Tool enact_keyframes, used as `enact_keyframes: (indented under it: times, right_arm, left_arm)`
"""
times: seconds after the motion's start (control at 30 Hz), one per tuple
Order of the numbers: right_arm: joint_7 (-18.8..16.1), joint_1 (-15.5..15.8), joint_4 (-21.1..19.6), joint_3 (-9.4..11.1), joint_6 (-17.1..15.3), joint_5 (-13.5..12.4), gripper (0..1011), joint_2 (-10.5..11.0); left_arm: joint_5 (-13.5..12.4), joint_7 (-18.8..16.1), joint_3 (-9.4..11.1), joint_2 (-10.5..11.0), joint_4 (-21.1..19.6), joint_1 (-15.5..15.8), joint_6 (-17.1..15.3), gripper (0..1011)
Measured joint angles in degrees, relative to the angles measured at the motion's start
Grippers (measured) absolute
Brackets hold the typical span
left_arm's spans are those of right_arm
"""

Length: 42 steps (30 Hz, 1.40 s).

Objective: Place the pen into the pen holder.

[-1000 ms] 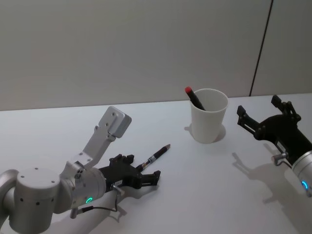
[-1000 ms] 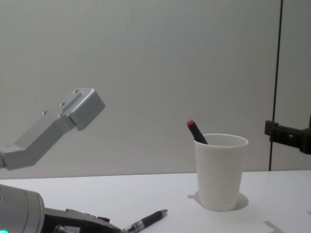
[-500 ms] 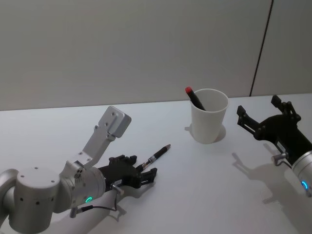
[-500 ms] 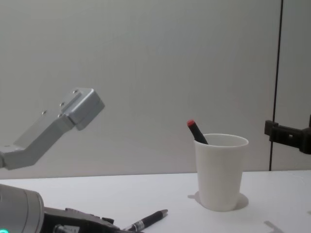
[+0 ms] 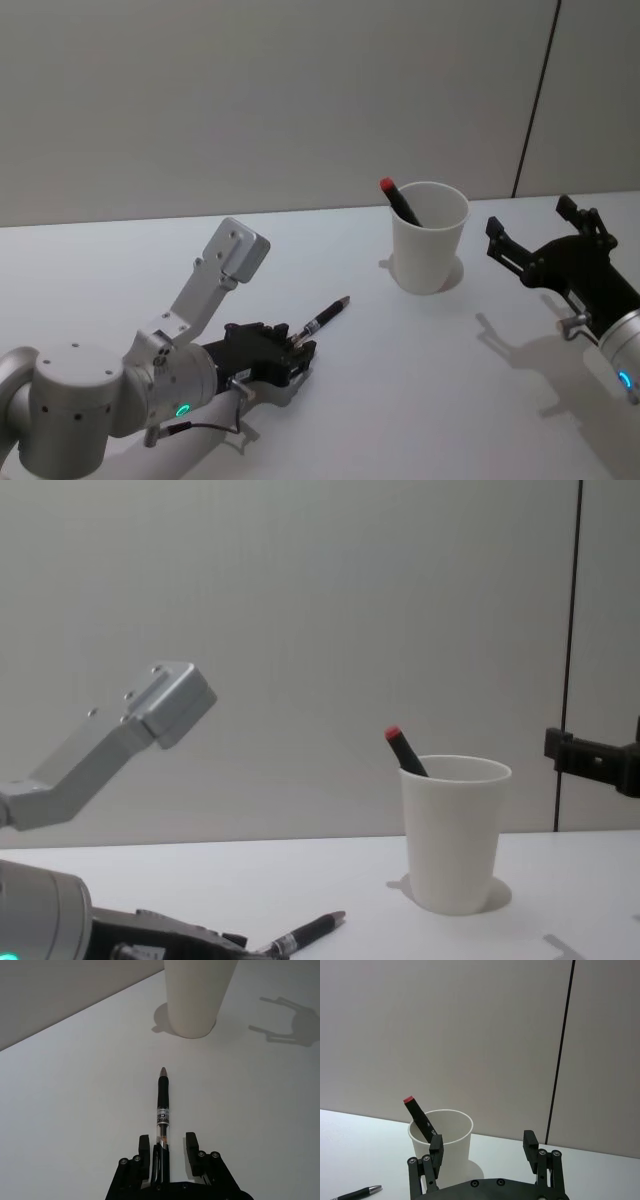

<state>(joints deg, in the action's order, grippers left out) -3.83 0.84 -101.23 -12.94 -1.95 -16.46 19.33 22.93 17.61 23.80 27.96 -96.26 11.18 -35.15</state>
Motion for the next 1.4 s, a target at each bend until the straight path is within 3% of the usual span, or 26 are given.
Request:
enact_keyframes:
  times: [0.27, 0.43, 0.77, 1.17, 1.4]
  right_arm:
    - [0.0, 0.0, 0.0, 0.0, 0.0, 0.0, 1001, 0.0]
    - [0.0, 0.0, 0.0, 0.0, 0.0, 0.0, 1001, 0.0]
    - [0.0, 0.0, 0.0, 0.0, 0.0, 0.0, 1001, 0.0]
    - [0.0, 0.0, 0.0, 0.0, 0.0, 0.0, 1001, 0.0]
    - [0.0, 0.0, 0.0, 0.0, 0.0, 0.0, 1001, 0.0]
  left_arm:
    - [0.0, 0.1, 0.0, 0.0, 0.0, 0.0, 0.0, 386]
    - [0.0, 0.1, 0.0, 0.0, 0.0, 0.0, 0.0, 281]
    - [0.0, 0.1, 0.0, 0.0, 0.0, 0.0, 0.0, 163]
    - [0.2, -0.1, 0.0, 0.0, 0.0, -0.1, 0.1, 163]
    - [2.3, -2.7, -0.4, -0.2, -0.2, -0.7, 1.9, 163]
